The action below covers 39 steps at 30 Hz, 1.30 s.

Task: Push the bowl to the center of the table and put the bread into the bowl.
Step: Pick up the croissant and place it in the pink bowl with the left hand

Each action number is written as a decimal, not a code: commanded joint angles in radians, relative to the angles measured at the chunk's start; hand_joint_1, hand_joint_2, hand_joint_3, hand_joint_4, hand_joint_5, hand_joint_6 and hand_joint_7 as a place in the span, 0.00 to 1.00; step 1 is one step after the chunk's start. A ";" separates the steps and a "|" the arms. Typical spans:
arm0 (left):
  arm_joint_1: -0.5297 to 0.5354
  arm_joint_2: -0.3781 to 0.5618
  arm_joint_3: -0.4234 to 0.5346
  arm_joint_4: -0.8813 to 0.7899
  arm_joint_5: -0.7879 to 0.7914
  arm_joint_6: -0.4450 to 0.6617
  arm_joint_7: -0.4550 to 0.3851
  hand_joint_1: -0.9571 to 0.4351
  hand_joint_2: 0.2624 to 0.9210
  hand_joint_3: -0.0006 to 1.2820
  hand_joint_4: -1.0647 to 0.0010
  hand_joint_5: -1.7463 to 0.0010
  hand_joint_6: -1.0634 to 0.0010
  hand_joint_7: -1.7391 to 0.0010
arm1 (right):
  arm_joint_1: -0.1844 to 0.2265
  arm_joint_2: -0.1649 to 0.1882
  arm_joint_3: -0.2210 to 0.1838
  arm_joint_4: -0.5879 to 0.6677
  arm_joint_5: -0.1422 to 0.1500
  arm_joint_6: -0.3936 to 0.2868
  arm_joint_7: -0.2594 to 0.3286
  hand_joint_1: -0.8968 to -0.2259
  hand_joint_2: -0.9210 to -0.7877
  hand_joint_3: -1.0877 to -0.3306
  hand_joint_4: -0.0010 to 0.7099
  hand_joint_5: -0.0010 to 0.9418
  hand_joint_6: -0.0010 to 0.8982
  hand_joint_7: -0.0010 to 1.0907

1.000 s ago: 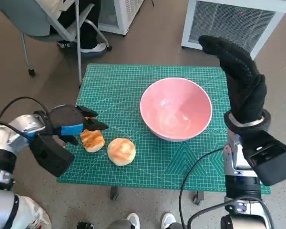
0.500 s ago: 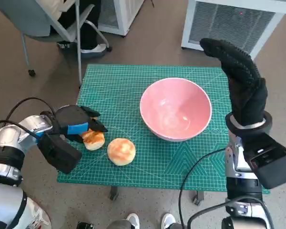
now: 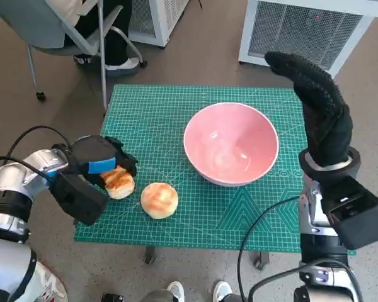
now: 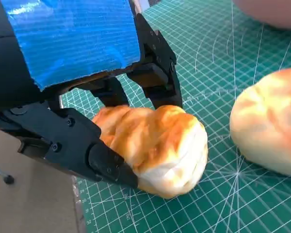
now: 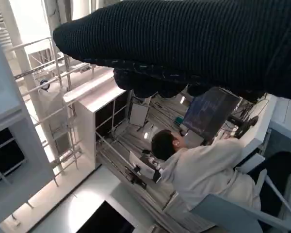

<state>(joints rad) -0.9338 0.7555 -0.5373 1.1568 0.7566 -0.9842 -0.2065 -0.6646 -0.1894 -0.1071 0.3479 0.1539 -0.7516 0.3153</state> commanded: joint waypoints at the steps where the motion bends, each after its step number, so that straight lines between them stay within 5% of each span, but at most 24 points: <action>1: -0.052 0.038 0.050 -0.027 -0.072 -0.018 -0.062 0.69 1.00 0.01 0.34 0.32 0.30 0.43 | 0.017 0.000 -0.001 0.013 0.000 0.001 -0.004 0.49 0.00 0.47 0.42 0.01 0.05 0.65; 10: -0.117 0.045 0.199 -0.176 -0.306 -0.010 -0.227 0.69 1.00 0.02 0.37 0.32 0.31 0.40 | 0.015 0.001 -0.002 0.013 0.012 0.003 0.000 0.48 0.00 0.47 0.43 0.01 0.04 0.65; 19: -0.196 -0.051 0.299 -0.322 -0.437 0.030 -0.212 0.69 0.94 0.00 0.28 0.40 0.19 0.45 | 0.013 0.003 -0.001 0.008 0.012 0.004 -0.002 0.48 0.00 0.47 0.42 0.00 0.04 0.65; 26: -0.250 -0.176 0.301 -0.370 -0.441 0.051 -0.180 0.69 0.93 0.00 0.26 0.42 0.17 0.46 | 0.014 0.005 0.000 0.000 0.011 0.004 -0.003 0.48 0.00 0.47 0.42 0.00 0.04 0.65; 39: -0.361 -0.348 0.212 -0.215 -0.343 0.046 -0.182 0.69 1.00 0.03 0.38 0.36 0.32 0.34 | 0.035 0.002 -0.007 -0.036 0.005 0.006 -0.013 0.49 0.00 0.47 0.42 0.00 0.04 0.65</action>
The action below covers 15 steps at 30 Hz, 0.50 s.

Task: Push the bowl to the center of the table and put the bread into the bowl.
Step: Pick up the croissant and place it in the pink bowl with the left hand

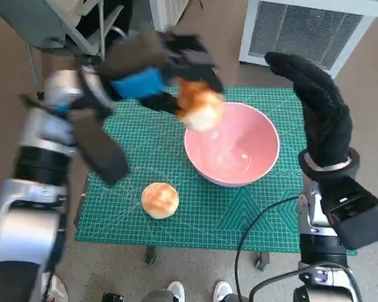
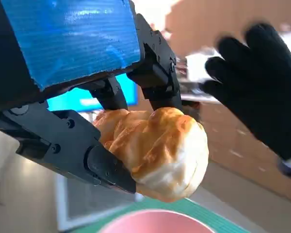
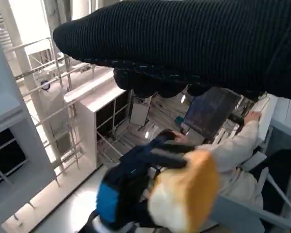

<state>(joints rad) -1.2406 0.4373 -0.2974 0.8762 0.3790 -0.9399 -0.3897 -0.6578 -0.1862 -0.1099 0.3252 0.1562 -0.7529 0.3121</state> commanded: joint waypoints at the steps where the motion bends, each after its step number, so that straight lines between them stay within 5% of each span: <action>1: -0.063 -0.043 -0.039 0.087 0.051 0.004 0.009 0.69 1.00 0.04 0.38 0.36 0.33 0.34 | 0.030 -0.002 -0.005 -0.017 0.002 0.009 -0.011 0.49 0.00 0.47 0.42 0.00 0.04 0.65; 15: -0.086 -0.167 -0.123 0.263 0.152 0.077 0.064 0.69 1.00 0.08 0.44 0.32 0.41 0.29 | 0.064 -0.015 -0.015 -0.071 -0.016 0.016 -0.037 0.49 0.00 0.47 0.42 0.00 0.05 0.65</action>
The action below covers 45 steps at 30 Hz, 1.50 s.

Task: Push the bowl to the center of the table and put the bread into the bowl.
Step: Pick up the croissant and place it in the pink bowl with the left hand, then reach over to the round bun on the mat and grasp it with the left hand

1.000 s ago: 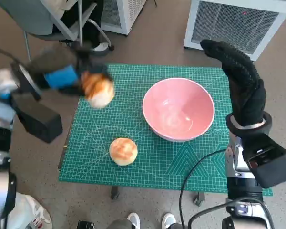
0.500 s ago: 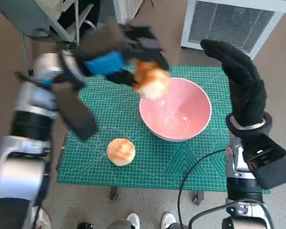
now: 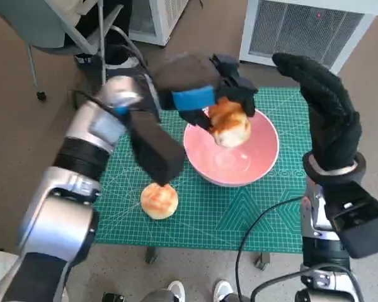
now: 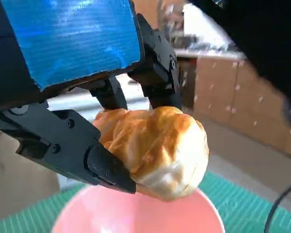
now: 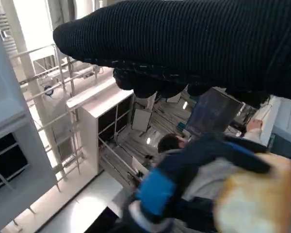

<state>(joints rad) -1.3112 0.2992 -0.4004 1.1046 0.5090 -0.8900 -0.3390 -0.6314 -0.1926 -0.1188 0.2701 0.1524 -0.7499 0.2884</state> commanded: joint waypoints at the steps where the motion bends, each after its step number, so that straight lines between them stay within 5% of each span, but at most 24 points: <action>1: -0.015 -0.033 -0.024 0.040 0.026 0.032 0.015 0.69 1.00 0.09 0.44 0.32 0.42 0.29 | 0.040 -0.009 -0.006 -0.021 -0.014 0.014 -0.016 0.49 0.00 0.47 0.42 0.00 0.04 0.64; 8: 0.004 -0.063 -0.041 0.079 0.035 0.080 -0.012 0.69 1.00 0.13 0.49 0.27 0.49 0.25 | 0.056 -0.015 -0.010 -0.042 -0.028 0.020 -0.032 0.49 0.00 0.46 0.42 0.00 0.04 0.64; 9: 0.007 -0.067 -0.039 0.085 0.028 0.088 -0.031 0.69 0.98 0.13 0.56 0.37 0.57 0.33 | 0.058 -0.015 -0.010 -0.045 -0.031 0.021 -0.035 0.49 0.00 0.46 0.42 0.00 0.04 0.64; 11: 0.012 -0.071 -0.038 0.090 0.018 0.111 -0.076 0.68 0.97 0.08 0.72 0.72 0.71 0.65 | 0.062 -0.015 -0.011 -0.052 -0.036 0.024 -0.040 0.48 0.00 0.45 0.42 0.00 0.04 0.64; 13: 0.014 -0.070 -0.040 0.084 0.014 0.135 -0.117 0.66 0.96 0.05 0.84 0.86 0.79 0.80 | 0.065 -0.017 -0.012 -0.057 -0.041 0.027 -0.044 0.48 0.00 0.45 0.42 0.00 0.04 0.64; 15: 0.014 -0.064 -0.044 0.066 0.017 0.167 -0.158 0.63 0.93 0.02 0.93 0.94 0.85 0.89 | 0.067 -0.018 -0.013 -0.062 -0.045 0.030 -0.048 0.48 0.00 0.45 0.42 0.00 0.04 0.64; 20: 0.027 -0.042 -0.041 -0.001 0.013 0.200 -0.211 0.57 0.90 0.00 0.98 0.99 0.86 0.95 | 0.074 -0.017 -0.013 -0.072 -0.054 0.034 -0.056 0.48 0.00 0.45 0.42 0.00 0.04 0.64; 29: 0.098 0.039 0.033 -0.069 -0.079 0.019 -0.177 0.52 0.85 0.00 0.86 0.98 0.75 0.95 | 0.081 -0.015 -0.009 -0.078 -0.060 0.039 -0.067 0.48 0.00 0.44 0.41 0.00 0.04 0.63; 38: 0.189 0.168 0.116 -0.158 -0.197 -0.154 -0.192 0.51 0.82 0.00 0.68 0.97 0.61 0.93 | 0.089 -0.017 -0.010 -0.074 -0.029 0.041 -0.054 0.48 0.00 0.45 0.41 0.00 0.04 0.63; 45: 0.300 0.270 0.157 -0.278 -0.279 -0.180 -0.231 0.53 0.78 0.00 0.57 0.96 0.55 0.91 | 0.096 -0.016 -0.008 -0.088 -0.007 0.055 -0.046 0.48 0.00 0.45 0.41 0.00 0.04 0.63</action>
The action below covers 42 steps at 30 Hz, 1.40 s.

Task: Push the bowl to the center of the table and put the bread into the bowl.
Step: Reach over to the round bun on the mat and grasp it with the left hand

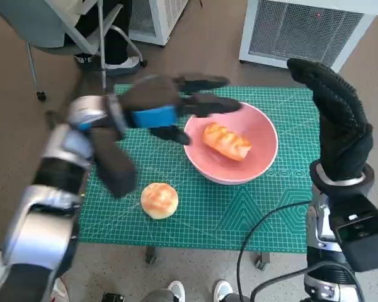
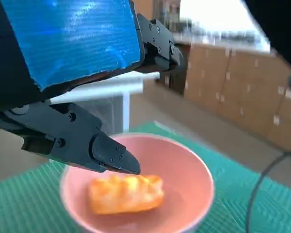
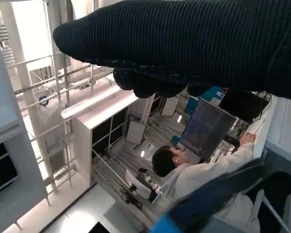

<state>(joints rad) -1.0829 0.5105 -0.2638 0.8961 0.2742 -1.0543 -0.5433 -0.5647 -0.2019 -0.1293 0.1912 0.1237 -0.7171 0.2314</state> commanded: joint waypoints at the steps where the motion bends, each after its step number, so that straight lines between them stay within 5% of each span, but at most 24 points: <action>1: 0.091 0.077 0.025 -0.089 -0.048 -0.017 -0.030 0.53 0.77 0.00 0.57 0.96 0.55 0.91 | 0.030 -0.006 0.003 -0.012 0.024 0.025 0.012 0.48 0.00 0.45 0.41 0.00 0.04 0.63; 19: 0.394 0.280 0.075 -0.414 -0.066 0.086 -0.082 0.51 0.75 0.00 0.48 0.97 0.47 0.91 | 0.017 -0.006 0.014 -0.009 0.032 0.043 0.021 0.49 0.00 0.45 0.42 0.00 0.04 0.63; 42: 0.536 0.220 0.032 -0.384 -0.060 0.123 -0.103 0.53 0.76 0.00 0.50 1.00 0.50 0.94 | -0.002 -0.017 0.014 0.024 0.037 0.034 0.032 0.49 0.00 0.44 0.42 0.00 0.03 0.63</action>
<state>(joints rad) -0.5595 0.7520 -0.2186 0.4859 0.1948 -0.9226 -0.6551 -0.5719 -0.2117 -0.1145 0.2021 0.1542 -0.6900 0.2522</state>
